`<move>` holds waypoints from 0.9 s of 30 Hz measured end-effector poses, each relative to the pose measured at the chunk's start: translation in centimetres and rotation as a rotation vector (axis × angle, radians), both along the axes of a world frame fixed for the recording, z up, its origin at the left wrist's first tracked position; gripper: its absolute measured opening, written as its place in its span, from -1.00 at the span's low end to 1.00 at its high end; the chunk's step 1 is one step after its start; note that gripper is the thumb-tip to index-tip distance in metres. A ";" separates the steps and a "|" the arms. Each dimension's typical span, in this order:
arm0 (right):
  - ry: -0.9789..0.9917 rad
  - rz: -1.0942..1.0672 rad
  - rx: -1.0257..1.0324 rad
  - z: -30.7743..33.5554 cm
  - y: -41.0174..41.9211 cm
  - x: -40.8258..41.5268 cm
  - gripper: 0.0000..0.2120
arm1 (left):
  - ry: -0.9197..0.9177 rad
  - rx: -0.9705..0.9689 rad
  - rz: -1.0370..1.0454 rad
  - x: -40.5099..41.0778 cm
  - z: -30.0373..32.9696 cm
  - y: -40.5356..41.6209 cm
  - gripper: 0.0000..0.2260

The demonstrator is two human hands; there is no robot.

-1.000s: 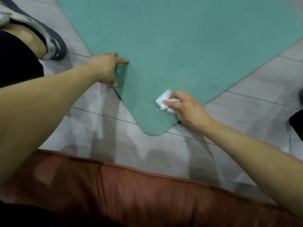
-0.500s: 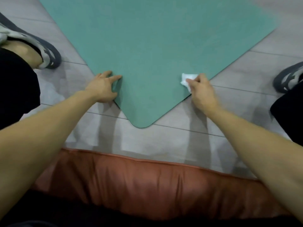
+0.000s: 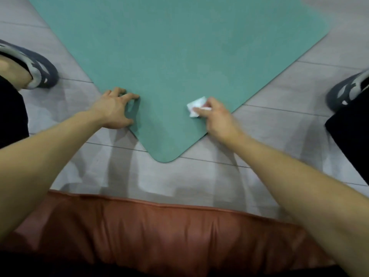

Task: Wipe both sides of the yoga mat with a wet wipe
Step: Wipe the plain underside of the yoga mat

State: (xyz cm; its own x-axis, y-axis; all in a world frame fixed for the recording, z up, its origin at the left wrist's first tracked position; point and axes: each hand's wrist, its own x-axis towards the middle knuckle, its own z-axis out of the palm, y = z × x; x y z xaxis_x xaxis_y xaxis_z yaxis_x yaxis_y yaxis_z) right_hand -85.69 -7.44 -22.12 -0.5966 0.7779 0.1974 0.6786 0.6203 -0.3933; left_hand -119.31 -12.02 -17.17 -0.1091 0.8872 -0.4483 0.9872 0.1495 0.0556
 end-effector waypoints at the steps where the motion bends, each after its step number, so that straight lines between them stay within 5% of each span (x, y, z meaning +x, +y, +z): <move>1: -0.034 -0.209 0.010 0.1 3.0 2.1 -0.81 | 0.002 0.003 -0.011 0.1 0.1 -0.1 -0.17; 3: 0.017 -0.546 -0.138 0.2 6.6 4.5 -0.74 | -0.001 0.006 -0.007 -0.1 0.1 -0.2 -0.17; 5: 0.067 -0.591 -0.144 -0.2 5.6 2.1 -0.70 | -0.009 0.006 0.001 -0.4 0.2 -0.1 -0.18; 10: 0.034 0.386 -0.224 0.0 -6.7 -11.1 -0.75 | -0.025 0.033 -0.002 -0.6 0.1 0.3 -0.19; 12: -0.024 0.542 -0.155 -0.2 -6.7 -11.3 -0.76 | -0.026 0.041 -0.010 -1.0 -0.2 0.3 -0.19; 14: -0.004 0.417 -0.118 -0.2 -3.0 -9.2 -0.70 | -0.018 0.043 -0.013 -1.2 -0.4 0.2 -0.18; 16: 0.011 0.065 -0.041 -0.4 2.9 -5.6 -0.68 | -0.014 0.044 -0.012 -1.1 -0.5 0.3 -0.18; 19: -0.026 -0.474 -0.030 0.2 10.4 -0.7 -0.89 | -0.014 0.054 -0.004 -0.7 -0.6 0.2 -0.19; 21: 0.050 -0.562 -0.073 0.1 10.0 -2.2 -0.93 | -0.015 0.058 0.004 -0.7 -0.6 0.0 -0.18; 23: 0.114 -0.382 -0.096 -0.1 5.1 -7.3 -0.93 | -0.012 0.053 0.012 -0.8 -0.6 0.0 -0.18; 26: 0.044 0.446 -0.120 -0.3 -4.9 -13.4 -0.78 | -0.008 0.055 -0.008 -1.1 -0.8 0.2 -0.17; 27: 0.000 0.568 -0.098 -0.7 -5.2 -13.4 -0.70 | -0.010 0.059 -0.011 -1.2 -1.0 0.3 -0.17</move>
State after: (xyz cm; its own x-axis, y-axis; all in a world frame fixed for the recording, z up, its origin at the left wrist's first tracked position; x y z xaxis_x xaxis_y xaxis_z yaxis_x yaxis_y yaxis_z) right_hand -99.13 -12.59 -22.79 -0.9259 0.3505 0.1407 0.2500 0.8479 -0.4675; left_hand -120.52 -11.75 -18.13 -0.0951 0.9131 -0.3966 0.9881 0.1351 0.0740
